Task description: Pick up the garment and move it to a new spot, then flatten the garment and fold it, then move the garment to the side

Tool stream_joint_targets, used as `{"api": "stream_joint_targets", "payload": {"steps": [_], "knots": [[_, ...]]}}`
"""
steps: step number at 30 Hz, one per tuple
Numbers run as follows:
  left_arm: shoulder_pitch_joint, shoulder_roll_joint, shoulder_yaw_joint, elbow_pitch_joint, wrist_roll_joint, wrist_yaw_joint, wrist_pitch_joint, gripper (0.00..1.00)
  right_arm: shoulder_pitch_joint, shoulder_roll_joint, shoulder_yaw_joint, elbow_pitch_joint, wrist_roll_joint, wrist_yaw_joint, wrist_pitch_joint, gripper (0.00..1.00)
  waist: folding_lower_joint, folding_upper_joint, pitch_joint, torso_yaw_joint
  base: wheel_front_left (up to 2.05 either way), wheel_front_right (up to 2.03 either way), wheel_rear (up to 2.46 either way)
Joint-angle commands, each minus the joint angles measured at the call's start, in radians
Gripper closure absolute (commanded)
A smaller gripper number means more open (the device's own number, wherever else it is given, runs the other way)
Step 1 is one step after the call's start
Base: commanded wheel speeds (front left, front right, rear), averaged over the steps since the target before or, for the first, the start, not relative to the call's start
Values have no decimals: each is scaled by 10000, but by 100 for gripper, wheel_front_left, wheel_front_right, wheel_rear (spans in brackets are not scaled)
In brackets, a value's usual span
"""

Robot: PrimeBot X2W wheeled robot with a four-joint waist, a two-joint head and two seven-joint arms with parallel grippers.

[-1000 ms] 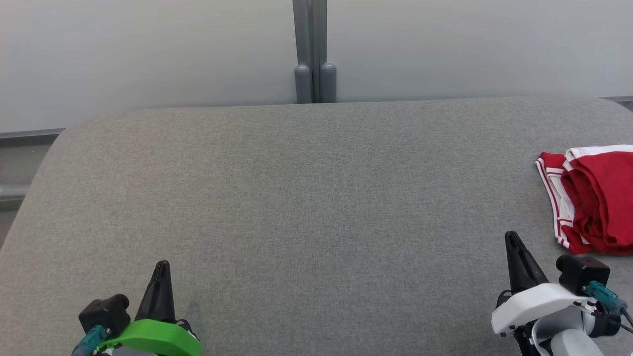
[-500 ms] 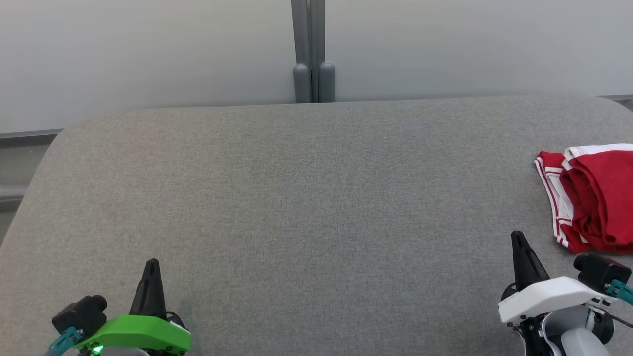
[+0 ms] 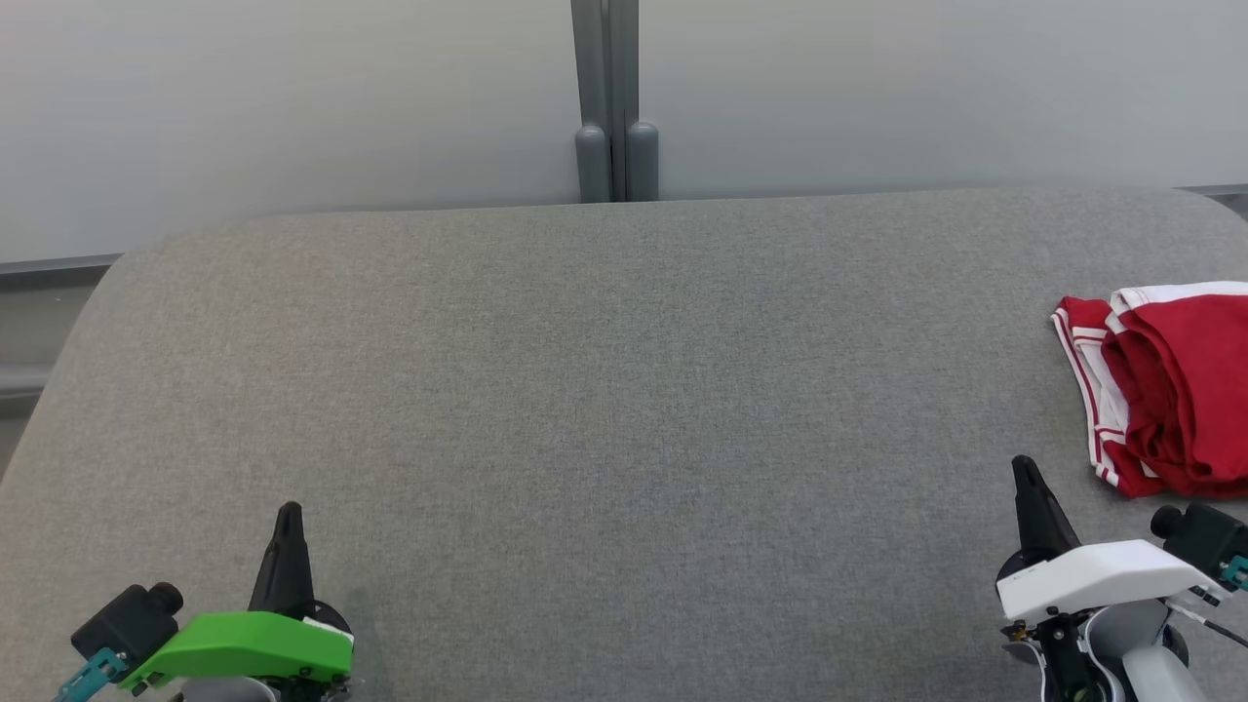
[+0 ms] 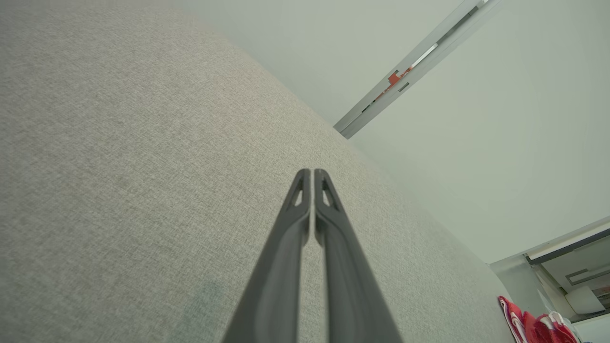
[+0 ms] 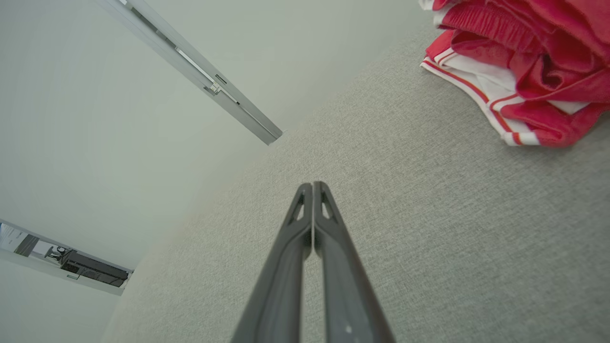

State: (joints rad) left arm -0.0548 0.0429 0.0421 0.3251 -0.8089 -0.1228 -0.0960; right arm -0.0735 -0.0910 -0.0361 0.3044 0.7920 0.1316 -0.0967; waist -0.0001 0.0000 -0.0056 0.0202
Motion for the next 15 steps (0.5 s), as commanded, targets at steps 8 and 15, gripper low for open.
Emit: {"api": "stream_joint_targets", "payload": {"steps": [8, 15], "knots": [[-344, 61, 147, -244, -1184, -27, 308, 100, -285, 23, -145, -235, 1218, -5, 314, 100, 1, 0, 8, -19, 0, 0, 0], [-375, 67, 217, -312, -1989, -37, 523, 100, -300, 70, -223, -284, 2050, -6, 533, 100, 1, 0, 15, -35, 0, 0, 0]]}}
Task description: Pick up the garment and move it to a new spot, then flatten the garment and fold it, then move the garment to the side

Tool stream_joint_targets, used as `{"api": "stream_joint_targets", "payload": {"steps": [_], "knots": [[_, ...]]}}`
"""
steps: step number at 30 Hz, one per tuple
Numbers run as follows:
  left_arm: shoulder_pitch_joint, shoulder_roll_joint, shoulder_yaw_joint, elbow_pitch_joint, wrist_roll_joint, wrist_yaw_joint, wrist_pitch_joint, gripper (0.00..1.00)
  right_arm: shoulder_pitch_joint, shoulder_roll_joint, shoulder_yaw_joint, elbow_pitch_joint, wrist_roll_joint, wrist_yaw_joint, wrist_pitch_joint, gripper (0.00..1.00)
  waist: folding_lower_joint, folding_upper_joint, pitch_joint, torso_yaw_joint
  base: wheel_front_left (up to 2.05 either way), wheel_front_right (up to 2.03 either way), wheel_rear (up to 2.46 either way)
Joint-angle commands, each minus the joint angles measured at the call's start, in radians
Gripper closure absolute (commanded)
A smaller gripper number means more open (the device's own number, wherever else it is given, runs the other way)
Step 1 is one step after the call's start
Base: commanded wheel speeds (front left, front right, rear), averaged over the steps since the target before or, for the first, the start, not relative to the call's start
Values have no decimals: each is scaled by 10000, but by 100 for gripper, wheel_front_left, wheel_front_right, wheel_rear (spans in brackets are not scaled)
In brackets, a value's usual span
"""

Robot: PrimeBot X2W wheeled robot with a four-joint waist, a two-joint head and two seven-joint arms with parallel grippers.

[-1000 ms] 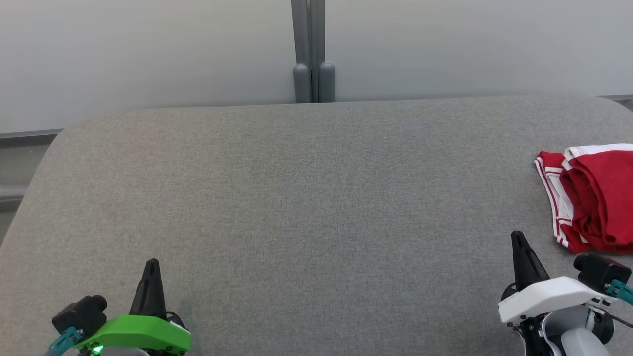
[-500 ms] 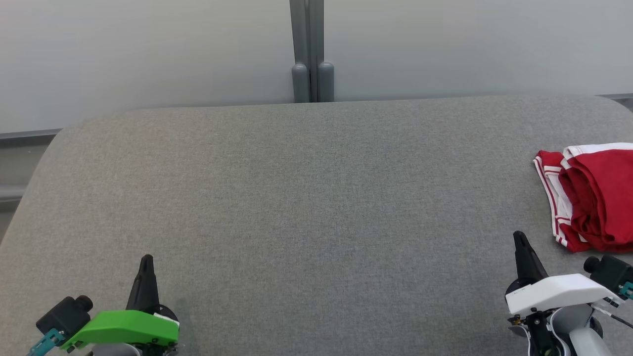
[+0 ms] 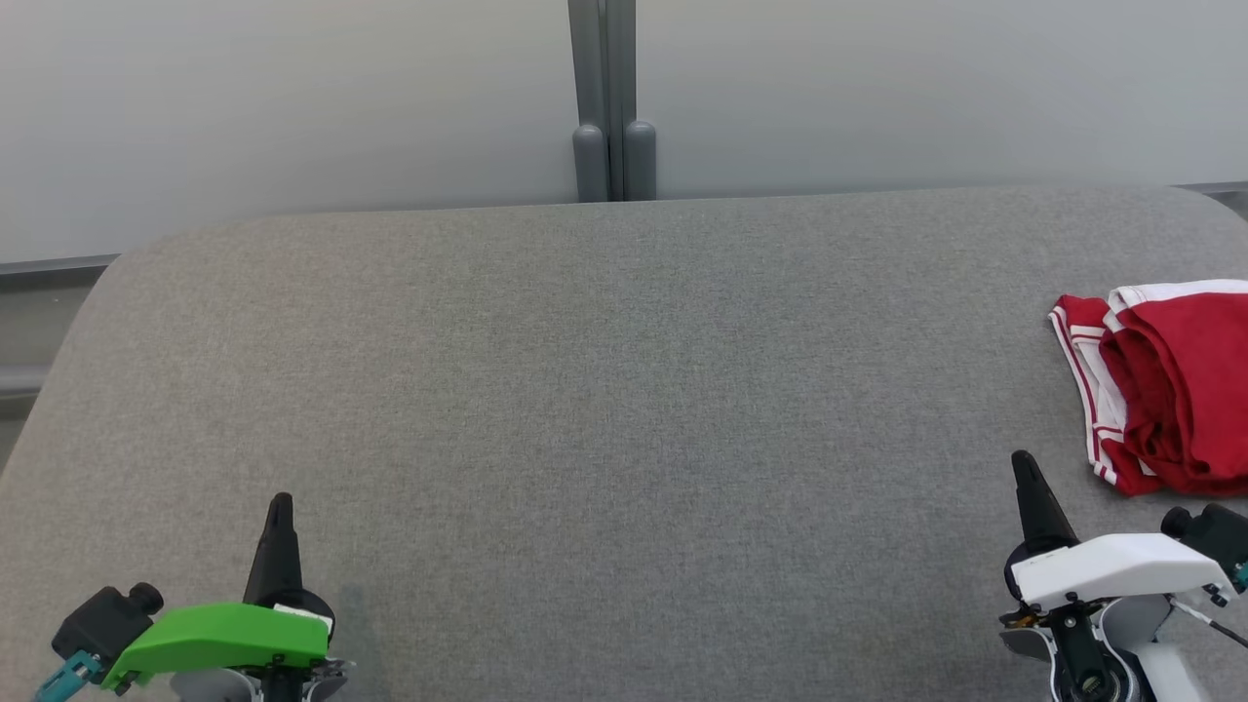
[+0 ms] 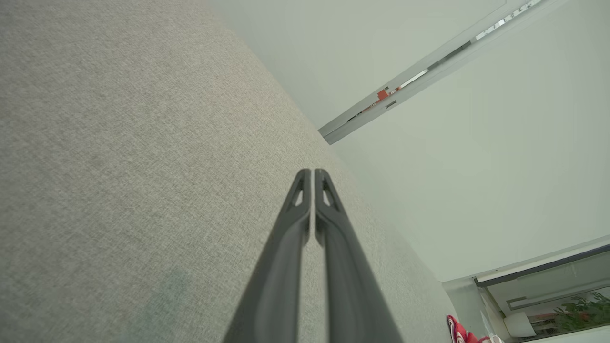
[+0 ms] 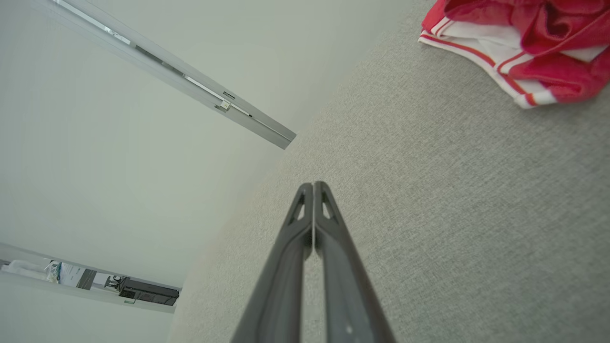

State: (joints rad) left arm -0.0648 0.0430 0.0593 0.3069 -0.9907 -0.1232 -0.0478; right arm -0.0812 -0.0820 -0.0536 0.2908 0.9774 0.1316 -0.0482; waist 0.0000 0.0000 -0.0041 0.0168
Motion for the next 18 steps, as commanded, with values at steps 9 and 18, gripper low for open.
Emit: {"api": "stream_joint_targets", "payload": {"steps": [9, 18], "knots": [[-318, 72, 133, -214, -1169, -46, 295, 100, -237, 31, -145, -208, 1195, -7, 308, 100, 0, 0, 9, -21, 0, 0, 0], [-358, 79, 213, -298, -2026, -57, 538, 100, -260, 85, -227, -260, 2089, -8, 543, 100, 0, 0, 18, -42, 0, 0, 0]]}}
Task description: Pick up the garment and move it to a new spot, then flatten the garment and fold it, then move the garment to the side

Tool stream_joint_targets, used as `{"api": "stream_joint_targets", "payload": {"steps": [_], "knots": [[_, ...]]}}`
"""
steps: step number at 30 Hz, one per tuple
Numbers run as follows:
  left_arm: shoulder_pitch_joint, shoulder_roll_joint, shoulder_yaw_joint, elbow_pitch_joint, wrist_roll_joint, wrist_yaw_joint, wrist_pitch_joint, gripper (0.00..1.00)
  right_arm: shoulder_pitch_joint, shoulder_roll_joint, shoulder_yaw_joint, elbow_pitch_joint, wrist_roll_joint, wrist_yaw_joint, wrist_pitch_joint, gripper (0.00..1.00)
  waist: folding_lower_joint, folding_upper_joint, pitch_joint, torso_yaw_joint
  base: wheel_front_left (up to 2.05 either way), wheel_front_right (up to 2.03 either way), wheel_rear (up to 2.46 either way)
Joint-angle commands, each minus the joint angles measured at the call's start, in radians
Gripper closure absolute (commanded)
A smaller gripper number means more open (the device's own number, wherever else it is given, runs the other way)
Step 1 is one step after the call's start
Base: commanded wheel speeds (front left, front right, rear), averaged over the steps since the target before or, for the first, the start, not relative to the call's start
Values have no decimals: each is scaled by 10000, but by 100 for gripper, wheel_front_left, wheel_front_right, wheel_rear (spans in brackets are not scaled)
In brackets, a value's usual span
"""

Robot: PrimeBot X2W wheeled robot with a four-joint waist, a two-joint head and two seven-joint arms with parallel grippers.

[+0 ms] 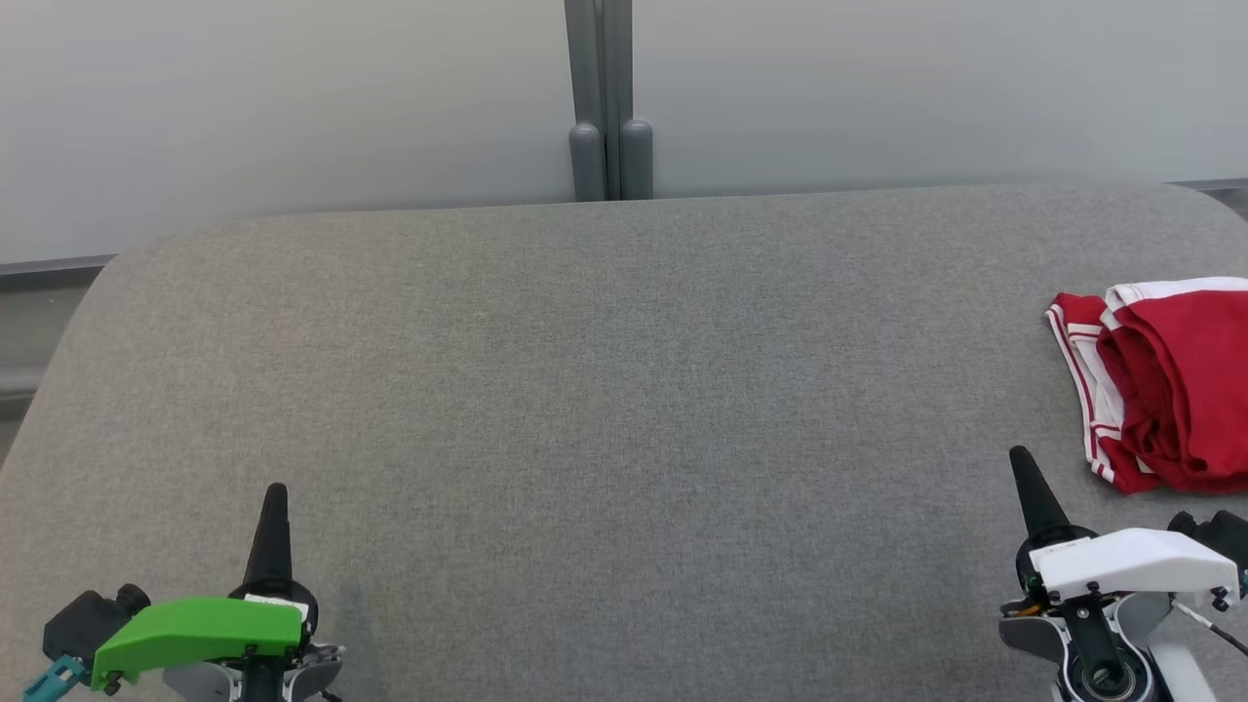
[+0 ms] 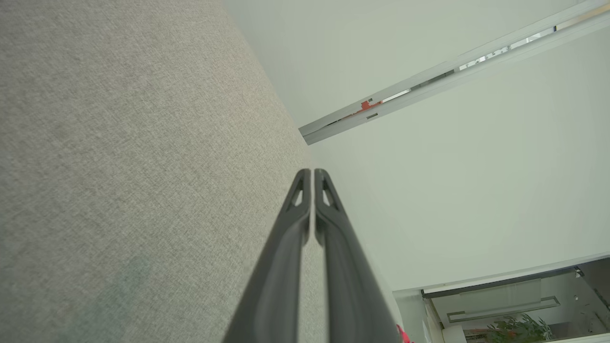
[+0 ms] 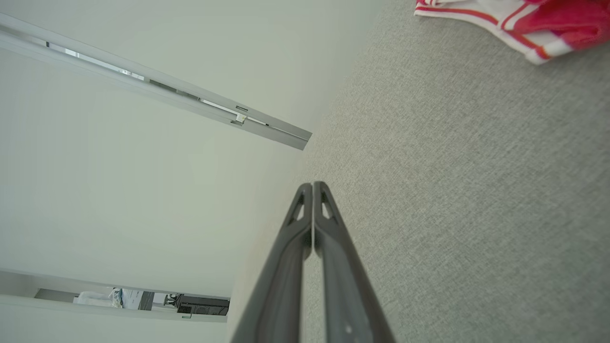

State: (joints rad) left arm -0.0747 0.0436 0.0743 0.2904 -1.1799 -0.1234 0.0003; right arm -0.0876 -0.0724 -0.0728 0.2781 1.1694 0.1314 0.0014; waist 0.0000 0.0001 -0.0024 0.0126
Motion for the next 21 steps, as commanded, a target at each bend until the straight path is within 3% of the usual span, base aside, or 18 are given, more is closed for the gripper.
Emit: {"api": "stream_joint_targets", "payload": {"steps": [1, 21], "knots": [[-260, 74, 70, -143, -245, -56, 82, 100, -199, -5, -46, -139, 278, -6, 69, 100, 0, -1, 1, -3, 0, 0, 0], [-338, 87, 216, -277, -1973, -80, 531, 100, -234, 93, -214, -235, 2047, -6, 530, 100, 0, -1, 21, -48, 0, 0, 0]]}}
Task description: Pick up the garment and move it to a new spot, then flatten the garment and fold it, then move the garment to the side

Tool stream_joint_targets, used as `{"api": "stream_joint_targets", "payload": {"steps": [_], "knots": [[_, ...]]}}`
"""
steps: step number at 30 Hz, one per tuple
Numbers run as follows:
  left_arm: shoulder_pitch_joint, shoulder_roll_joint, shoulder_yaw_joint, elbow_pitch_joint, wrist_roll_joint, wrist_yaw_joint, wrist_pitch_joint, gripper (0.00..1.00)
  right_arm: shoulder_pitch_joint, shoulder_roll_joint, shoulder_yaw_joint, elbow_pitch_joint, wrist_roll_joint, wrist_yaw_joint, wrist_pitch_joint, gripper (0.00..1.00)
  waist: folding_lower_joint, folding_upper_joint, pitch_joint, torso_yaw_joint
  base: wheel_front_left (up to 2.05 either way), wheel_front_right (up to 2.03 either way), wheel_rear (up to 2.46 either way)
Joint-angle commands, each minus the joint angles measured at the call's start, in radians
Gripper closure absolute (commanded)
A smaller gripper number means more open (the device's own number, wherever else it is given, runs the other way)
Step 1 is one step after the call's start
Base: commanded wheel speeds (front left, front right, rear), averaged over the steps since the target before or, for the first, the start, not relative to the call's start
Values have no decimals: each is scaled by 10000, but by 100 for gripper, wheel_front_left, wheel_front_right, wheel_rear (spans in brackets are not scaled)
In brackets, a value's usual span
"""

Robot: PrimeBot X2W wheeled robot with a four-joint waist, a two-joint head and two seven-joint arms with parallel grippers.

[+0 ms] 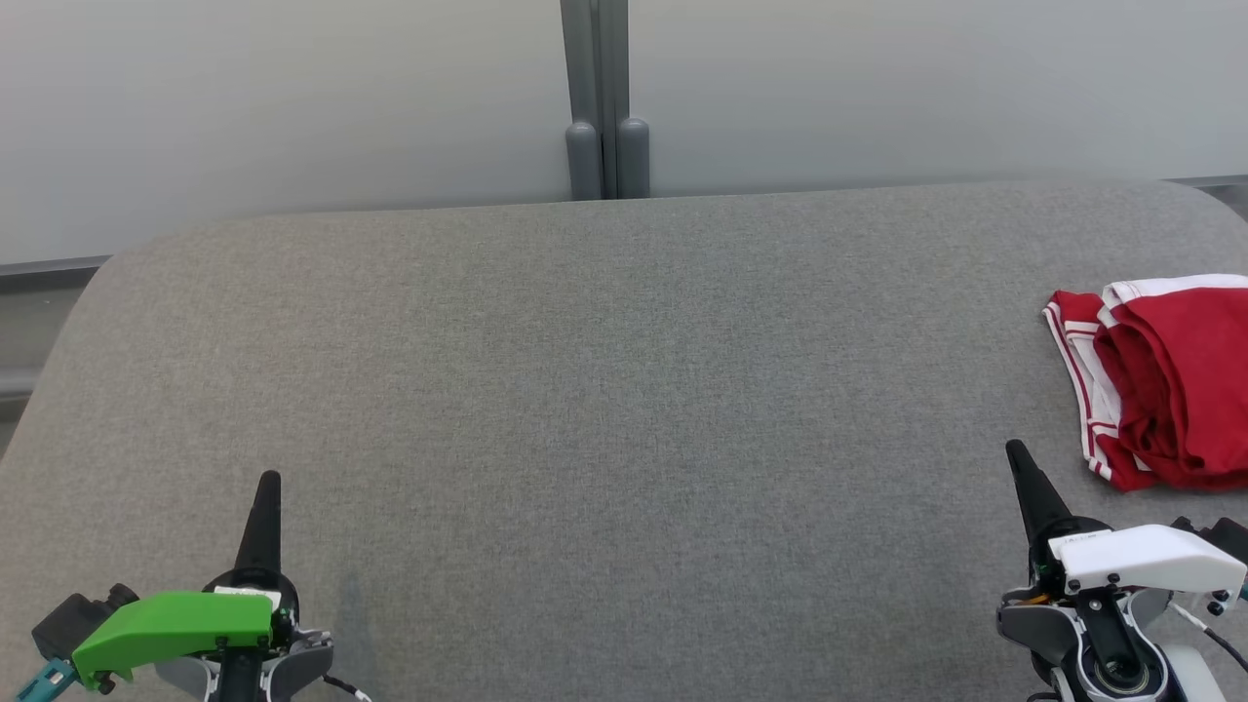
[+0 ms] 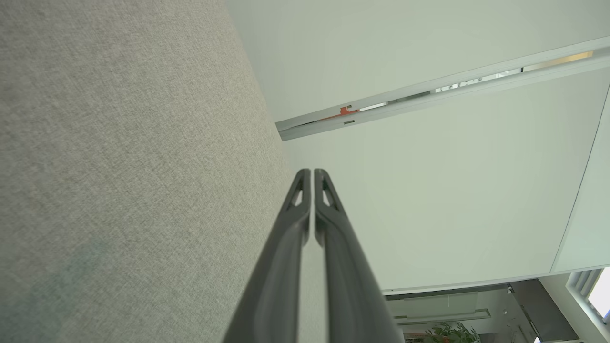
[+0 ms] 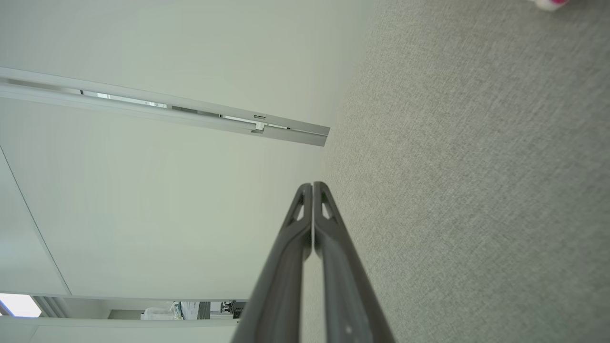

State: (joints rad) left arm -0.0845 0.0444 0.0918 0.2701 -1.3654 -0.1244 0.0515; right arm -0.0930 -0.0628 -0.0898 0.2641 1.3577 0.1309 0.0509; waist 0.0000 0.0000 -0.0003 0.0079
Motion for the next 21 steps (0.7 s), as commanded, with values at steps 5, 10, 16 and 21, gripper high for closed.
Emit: {"api": "stream_joint_targets", "payload": {"steps": [5, 10, 16, 21], "knots": [[-241, 81, 77, -106, -536, -77, 134, 100, -189, 19, -82, -119, 565, 1, 144, 100, 0, 0, 5, -12, 0, 0, 0], [-245, 83, 113, -142, -905, -82, 232, 100, -187, 36, -116, -136, 949, 0, 244, 100, 0, 0, 10, -23, 0, 0, 0], [-271, 87, 151, -179, -1322, -89, 341, 100, -197, 65, -154, -163, 1391, 0, 354, 100, 0, 0, 16, -37, 0, 0, 0], [-290, 88, 181, -208, -1698, -83, 434, 100, -195, 79, -187, -181, 1745, -1, 452, 100, 0, 0, 21, -49, 0, 0, 0]]}}
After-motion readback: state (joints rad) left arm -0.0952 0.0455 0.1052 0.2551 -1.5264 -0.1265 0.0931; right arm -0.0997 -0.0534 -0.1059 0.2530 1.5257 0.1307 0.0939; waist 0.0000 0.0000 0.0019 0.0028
